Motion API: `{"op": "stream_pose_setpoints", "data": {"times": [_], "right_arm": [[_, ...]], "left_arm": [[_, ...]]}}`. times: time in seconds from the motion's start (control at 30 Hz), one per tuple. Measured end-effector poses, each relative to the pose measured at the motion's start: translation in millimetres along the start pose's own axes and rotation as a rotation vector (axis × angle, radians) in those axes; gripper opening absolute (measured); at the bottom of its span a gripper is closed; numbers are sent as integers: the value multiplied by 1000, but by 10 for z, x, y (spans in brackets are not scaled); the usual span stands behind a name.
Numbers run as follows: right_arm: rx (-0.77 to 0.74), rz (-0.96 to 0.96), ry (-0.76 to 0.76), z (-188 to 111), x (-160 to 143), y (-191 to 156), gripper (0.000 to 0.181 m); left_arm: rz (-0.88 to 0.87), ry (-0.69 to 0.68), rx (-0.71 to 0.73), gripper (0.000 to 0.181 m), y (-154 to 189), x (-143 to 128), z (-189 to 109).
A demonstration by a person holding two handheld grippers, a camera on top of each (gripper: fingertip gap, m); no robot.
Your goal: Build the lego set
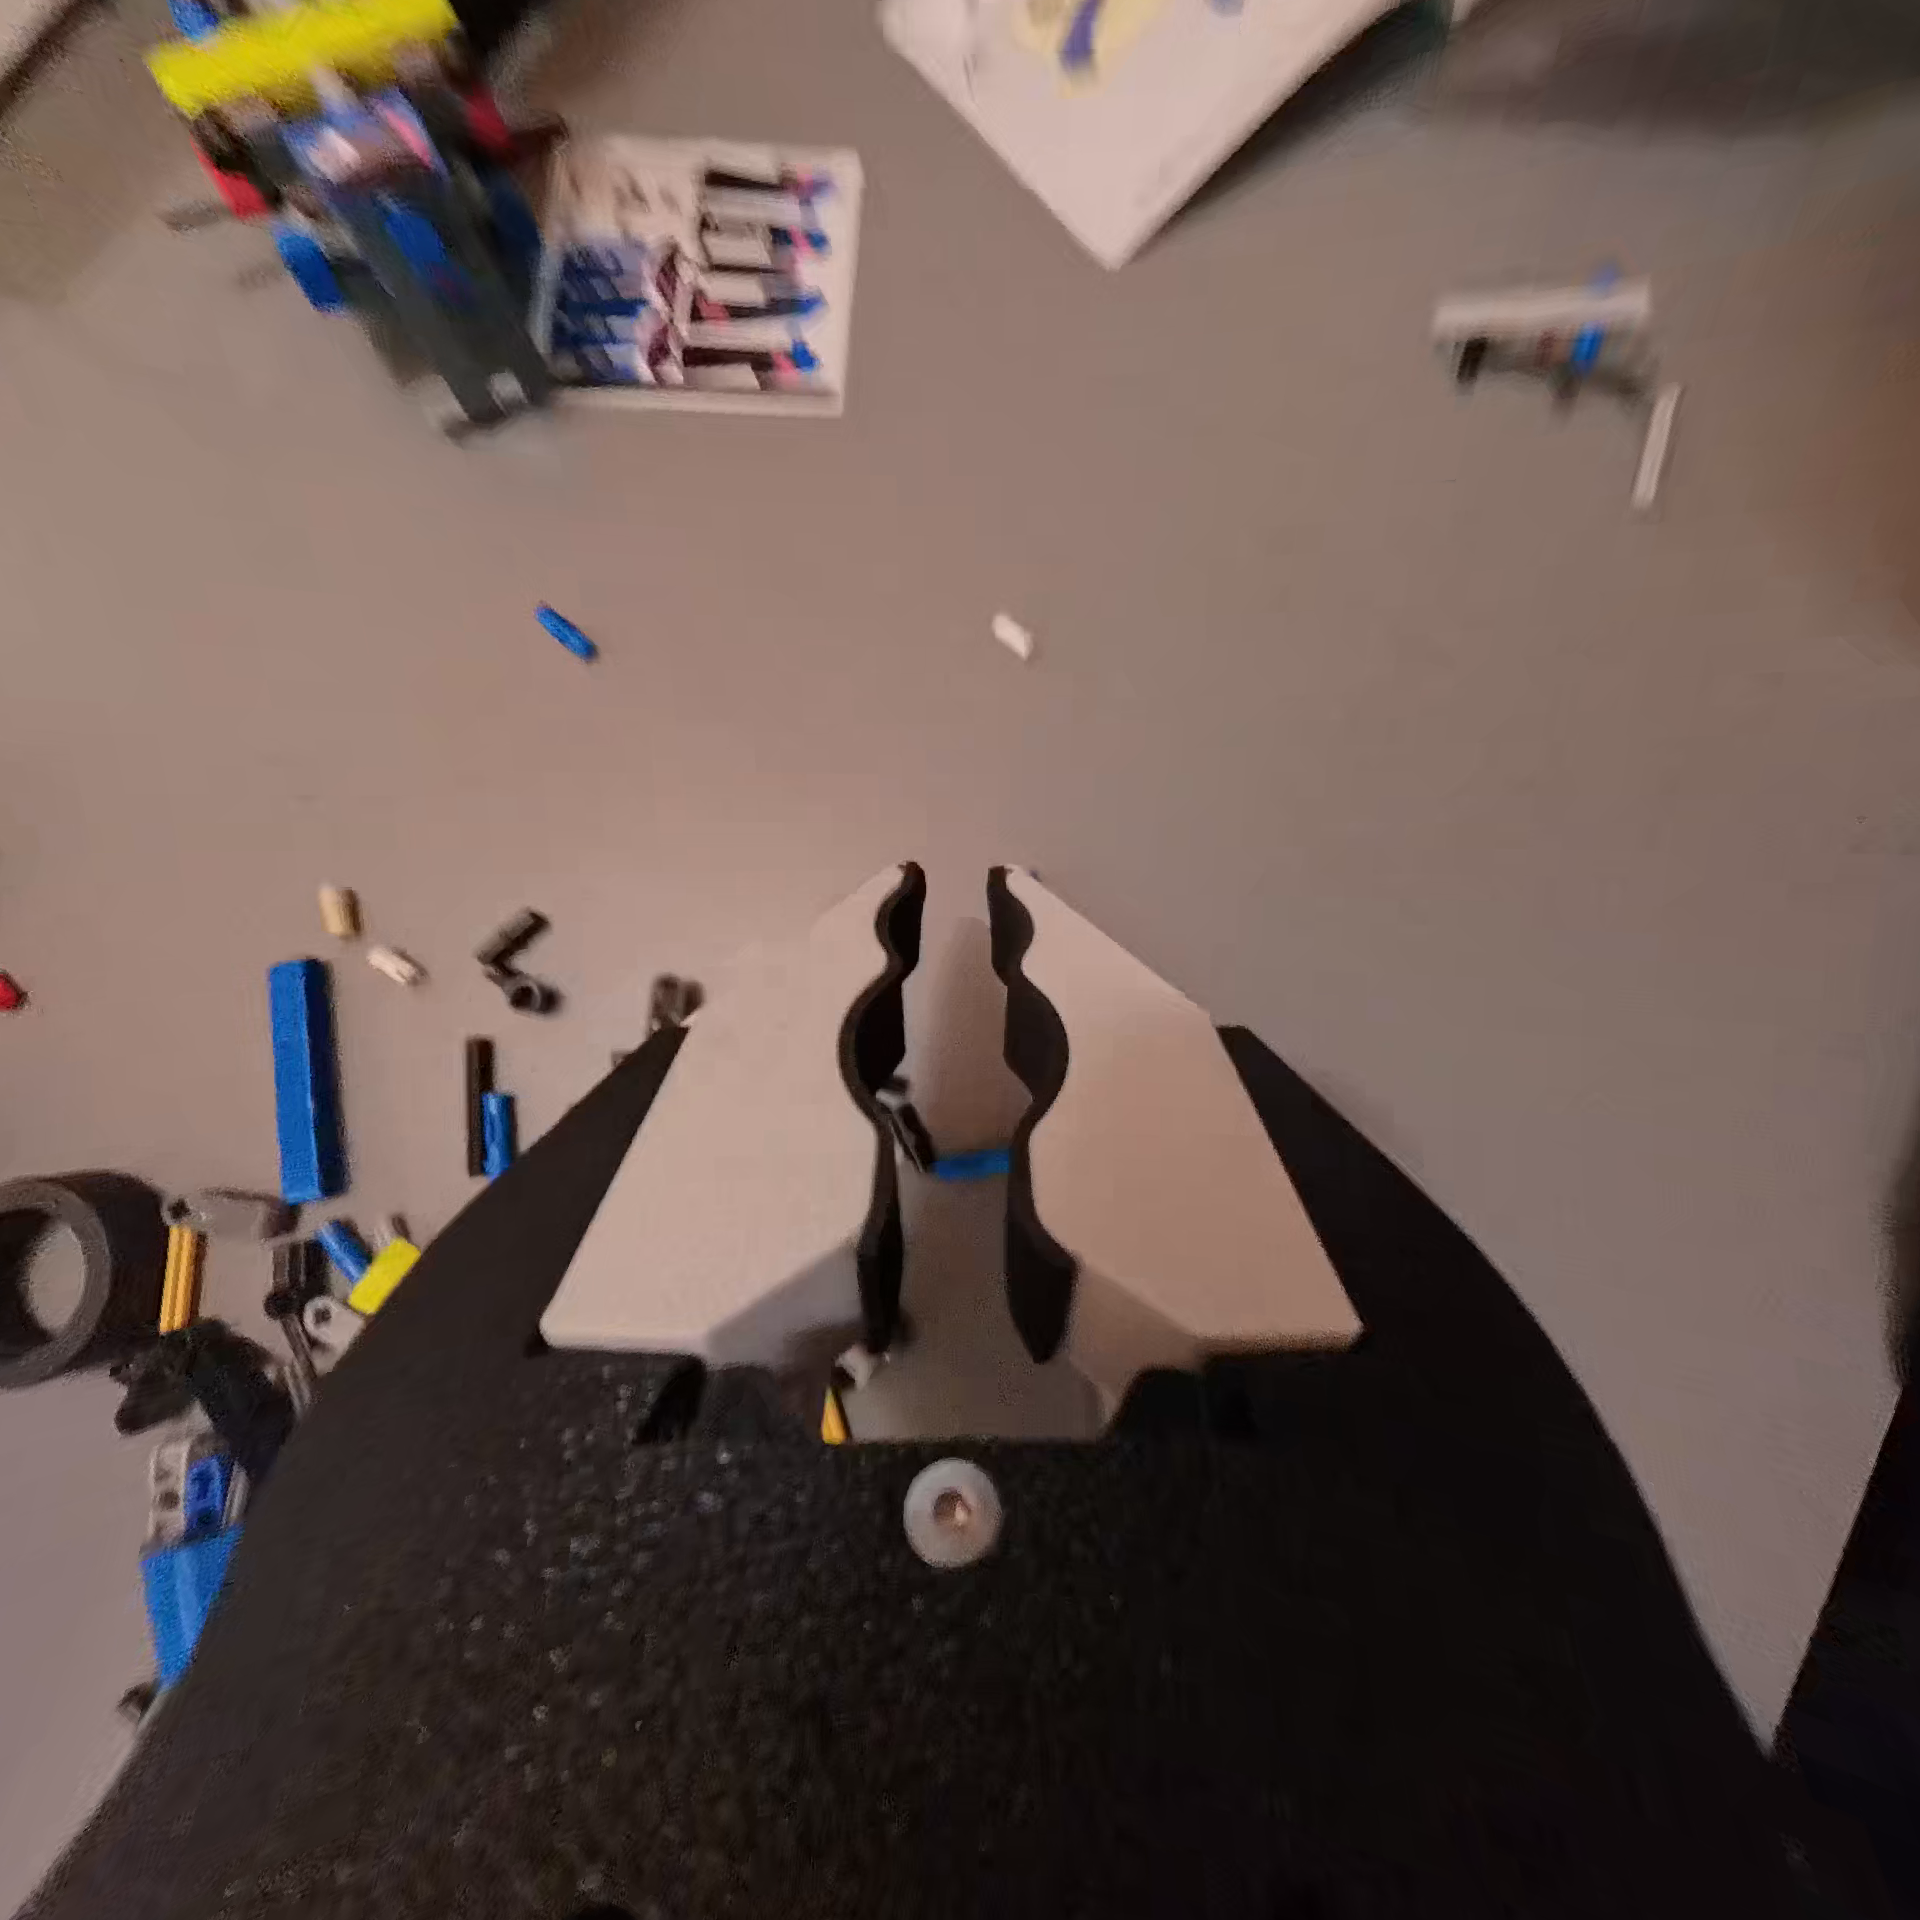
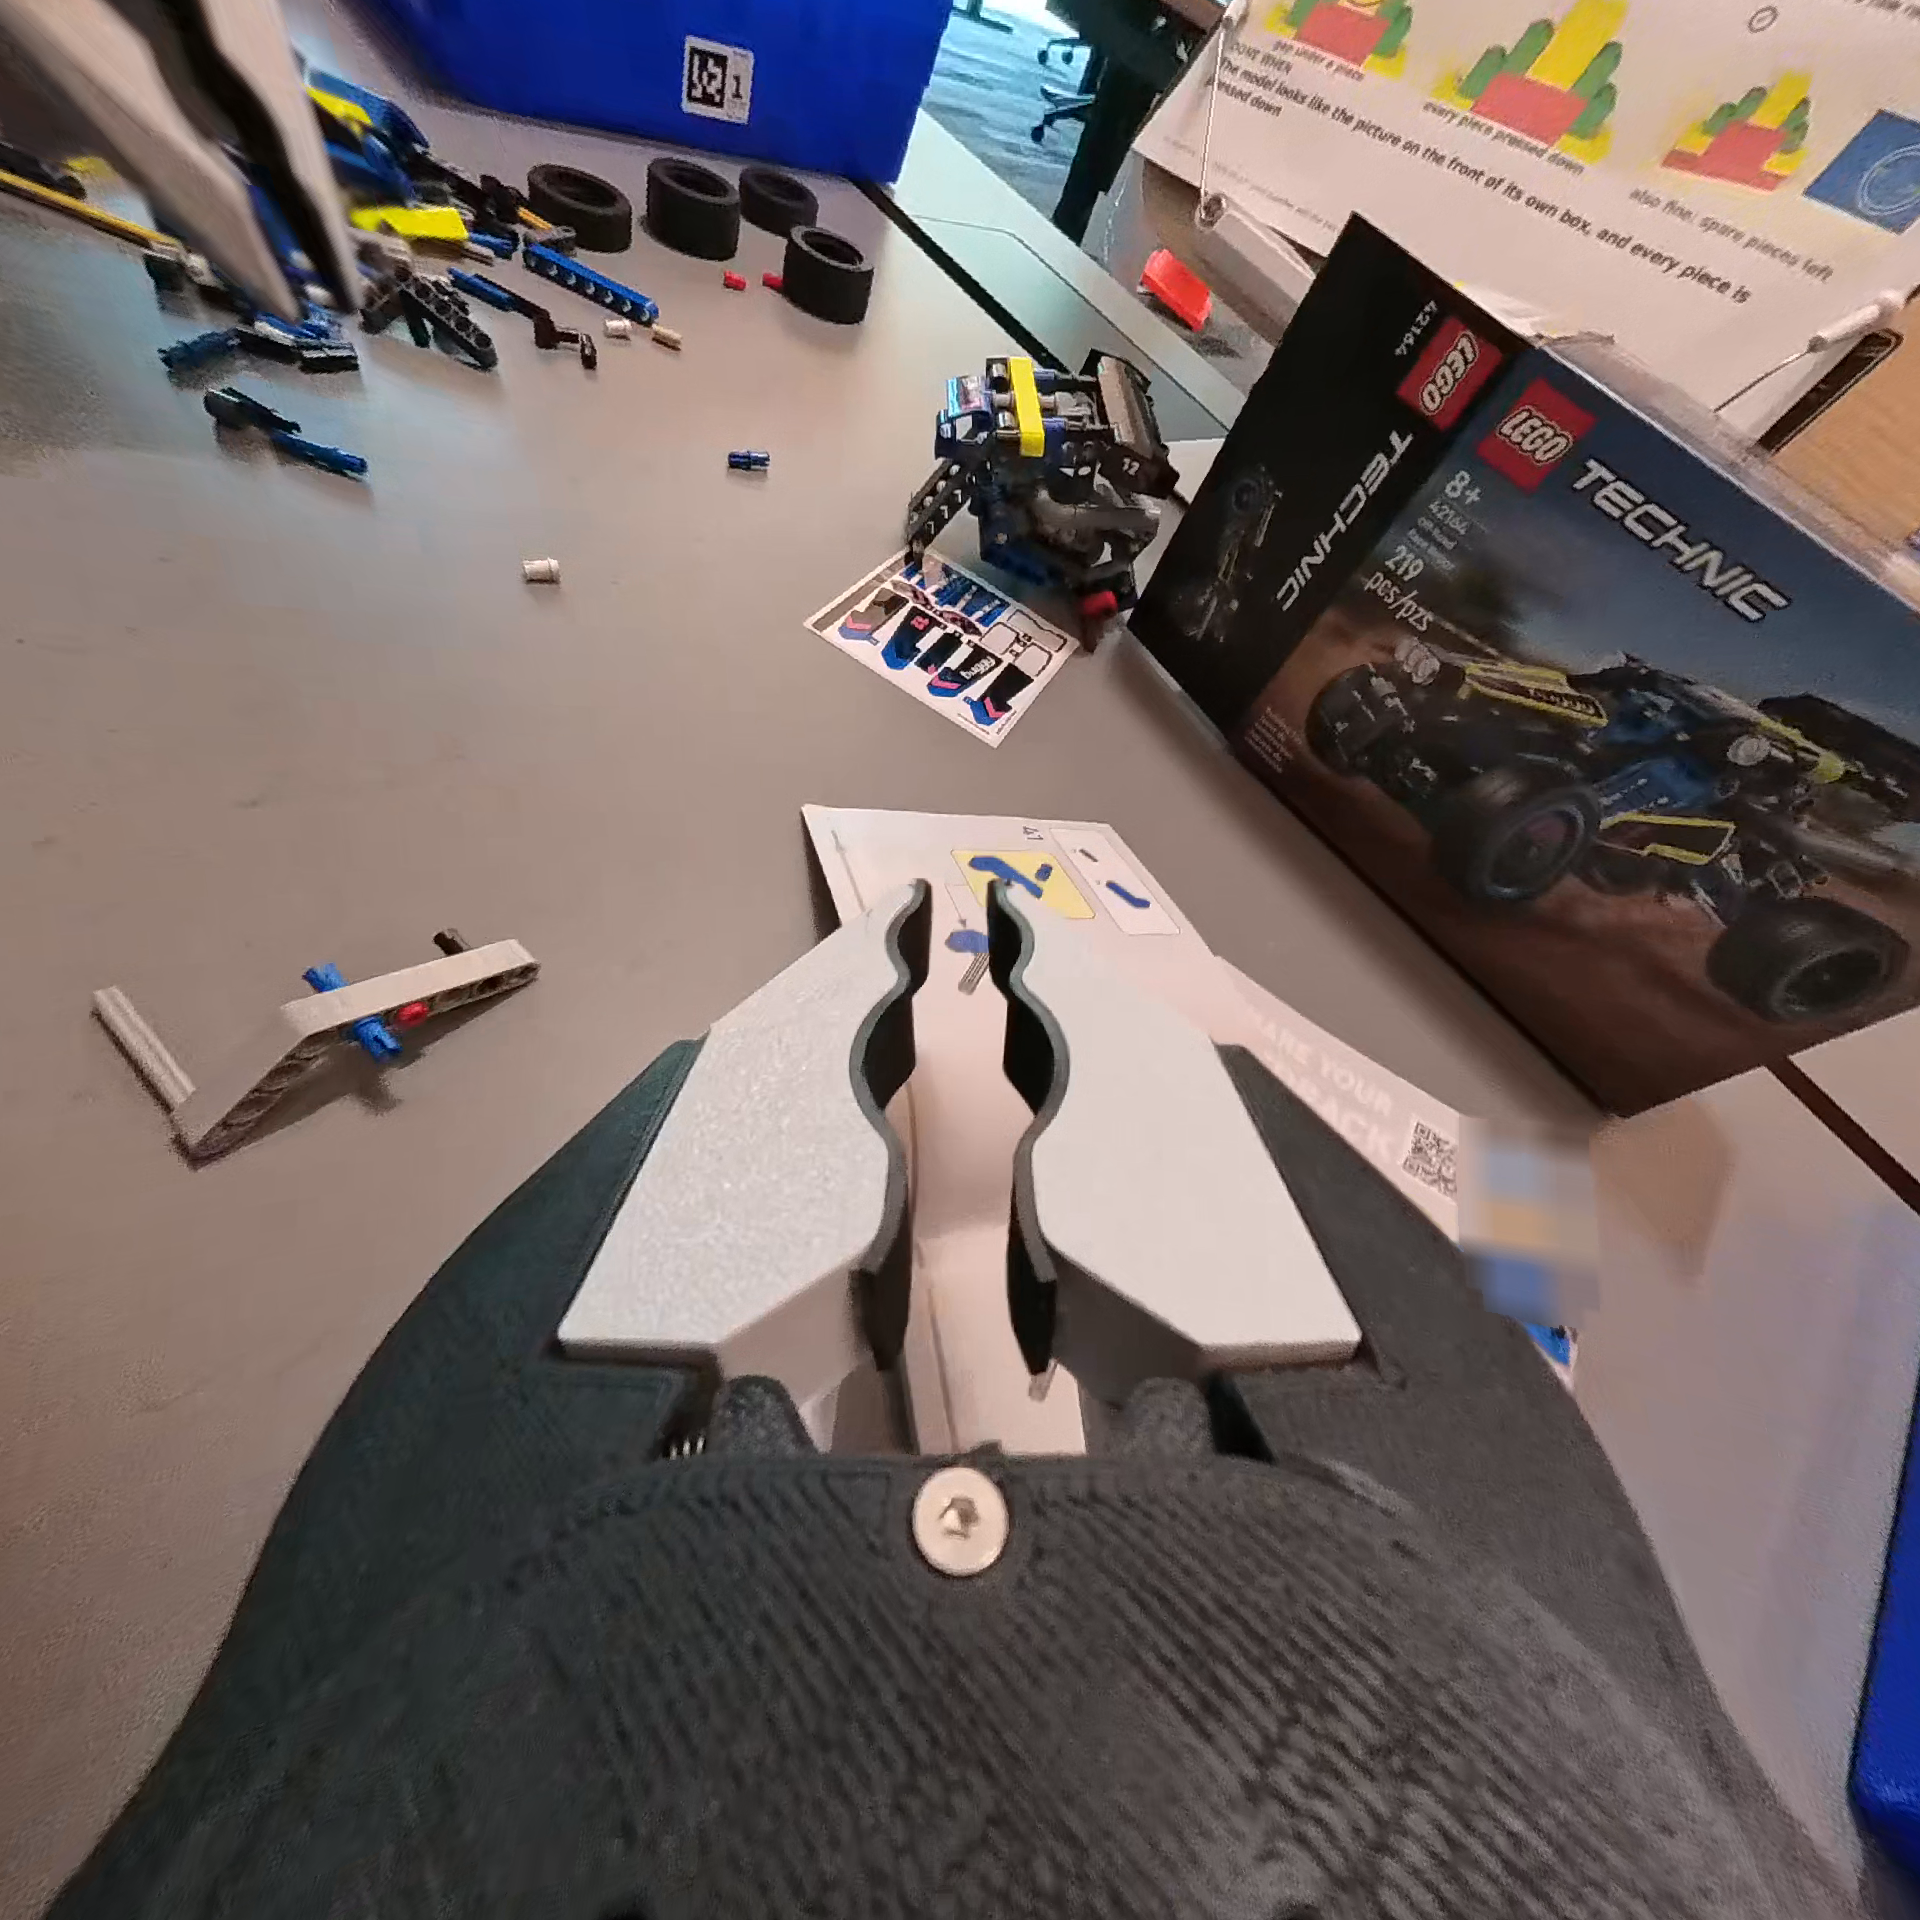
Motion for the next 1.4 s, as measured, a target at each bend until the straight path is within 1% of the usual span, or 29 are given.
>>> {"op": "stream_pose_setpoints", "data": {"times": [0.07,0.13,0.23,0.33,0.37,0.5,0.63,0.83,1.0,1.1,1.17,1.23,1.27,1.4], "right_arm": [[4,-8,14,8,13,-7,8],[25,-7,20,-12,6,-38,8],[25,-5,12,-76,-27,-51,8],[21,0,-10,-140,-76,-60,8],[14,-2,-12,-160,-87,-64,8],[11,15,-19,-186,-148,-91,7],[20,5,-10,-164,-145,-110,8],[83,-14,-7,-35,-142,-206,8],[126,-40,-54,54,-170,-314,8],[143,-72,-102,104,-209,-367,8],[162,-85,-134,134,-240,-396,8],[176,-89,-158,159,-261,-413,9],[180,-90,-165,167,-267,-418,8],[189,-106,-201,193,-304,-444,8]], "left_arm": [[71,-62,-9,10,137,-85,46],[81,-80,-38,11,238,-101,124],[89,-114,-35,9,260,-107,242],[77,-137,-24,7,232,-91,301],[76,-138,-35,0,239,-86,312],[73,-121,-46,0,260,-70,324],[70,-57,-30,1,267,-18,230],[22,-43,54,3,54,-135,1],[23,-72,138,3,-108,-251,-132],[-54,-90,260,4,-336,-316,-221],[-132,-30,292,4,-441,-220,-227],[-191,43,260,6,-489,-58,-129],[-212,58,253,7,-530,6,-48],[-286,23,239,10,-712,188,393]]}}
Point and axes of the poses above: each gripper's, where its closed fingertips meet, z out along the fingers, x out of its top, y = z × x across the jaws, the point moved 4 cm from there along -z, back along the fingers, and after that the axes turned 3 degrees about x, right-handed, at the moved point
